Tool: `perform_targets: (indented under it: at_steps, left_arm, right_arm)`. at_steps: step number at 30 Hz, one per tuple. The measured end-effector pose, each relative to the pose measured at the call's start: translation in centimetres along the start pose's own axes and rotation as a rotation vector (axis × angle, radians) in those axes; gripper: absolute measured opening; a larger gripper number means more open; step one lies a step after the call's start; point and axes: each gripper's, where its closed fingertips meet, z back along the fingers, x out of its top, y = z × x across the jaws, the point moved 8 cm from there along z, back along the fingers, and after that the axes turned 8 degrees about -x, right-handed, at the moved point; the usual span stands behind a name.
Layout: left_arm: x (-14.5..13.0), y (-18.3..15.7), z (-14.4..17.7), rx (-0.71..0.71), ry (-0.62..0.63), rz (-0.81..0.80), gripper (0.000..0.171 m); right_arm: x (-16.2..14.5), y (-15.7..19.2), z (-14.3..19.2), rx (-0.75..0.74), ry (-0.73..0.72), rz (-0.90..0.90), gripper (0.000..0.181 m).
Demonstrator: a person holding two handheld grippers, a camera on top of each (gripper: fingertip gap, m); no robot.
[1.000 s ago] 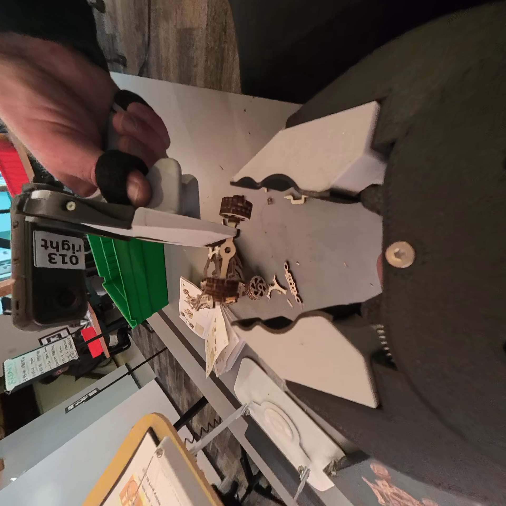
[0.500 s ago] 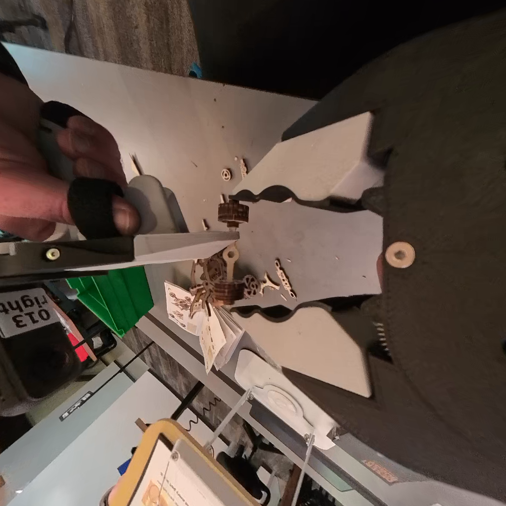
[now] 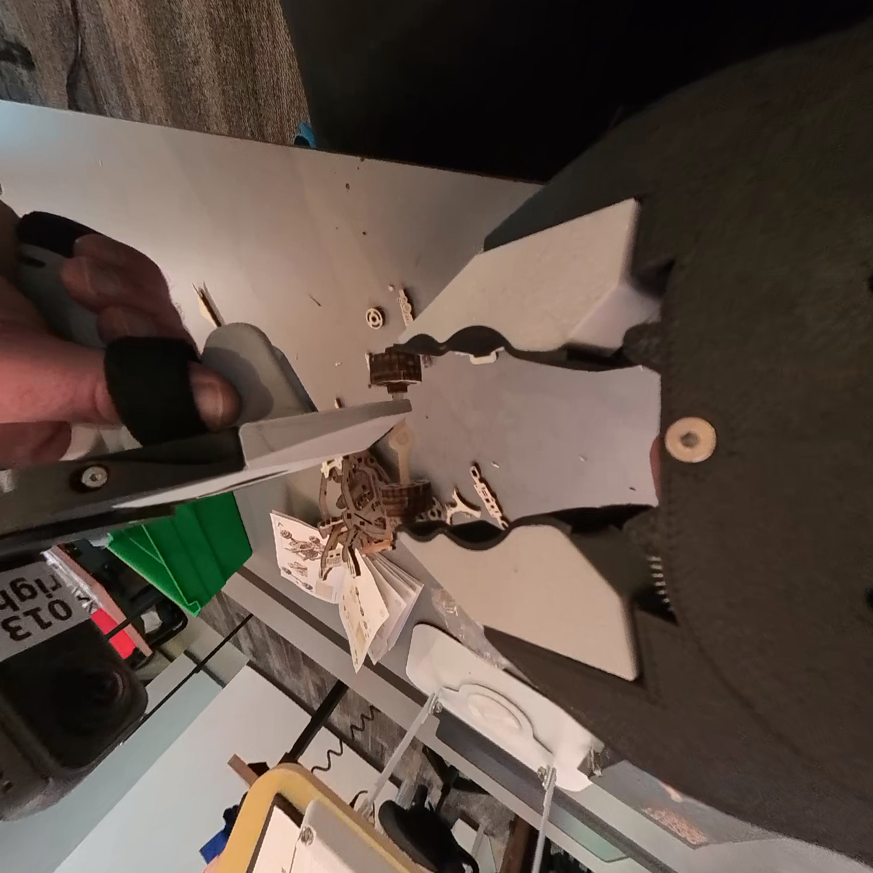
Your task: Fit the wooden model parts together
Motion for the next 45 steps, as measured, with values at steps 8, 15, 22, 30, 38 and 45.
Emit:
perform_targets:
  at_steps: [8,15,22,30,38,45]
  left_arm:
    - [-0.4,-0.4,-0.1,-0.032,0.025,0.006,0.066]
    - [-0.7,0.1,0.3,-0.026,-0.053,0.07,0.067]
    - [-0.3,-0.1,0.5,-0.041,-0.112,0.068,0.068]
    - [-0.1,-0.1,0.2,-0.06,-0.091,0.068,0.07]
    - [-0.3,-0.6,-0.2,-0.07,-0.026,0.025,0.063]
    - [-1.2,-0.3,-0.2,-0.103,-0.032,0.097,0.049]
  right_arm:
    - [-0.2,0.2,-0.4,-0.055,0.05,0.048,0.001]
    - [0.1,0.2,-0.1,-0.032,-0.015,0.038,0.008]
    - [0.0,0.1,0.2,0.06,-0.129,0.003,0.002]
    - [-0.1,0.8,0.3,-0.032,-0.092,0.064,0.001]
    - [-0.4,0.6,-0.3,-0.074,-0.025,0.079,0.001]
    - [-0.5,0.7,-1.0,-0.127,0.018,0.134,0.001]
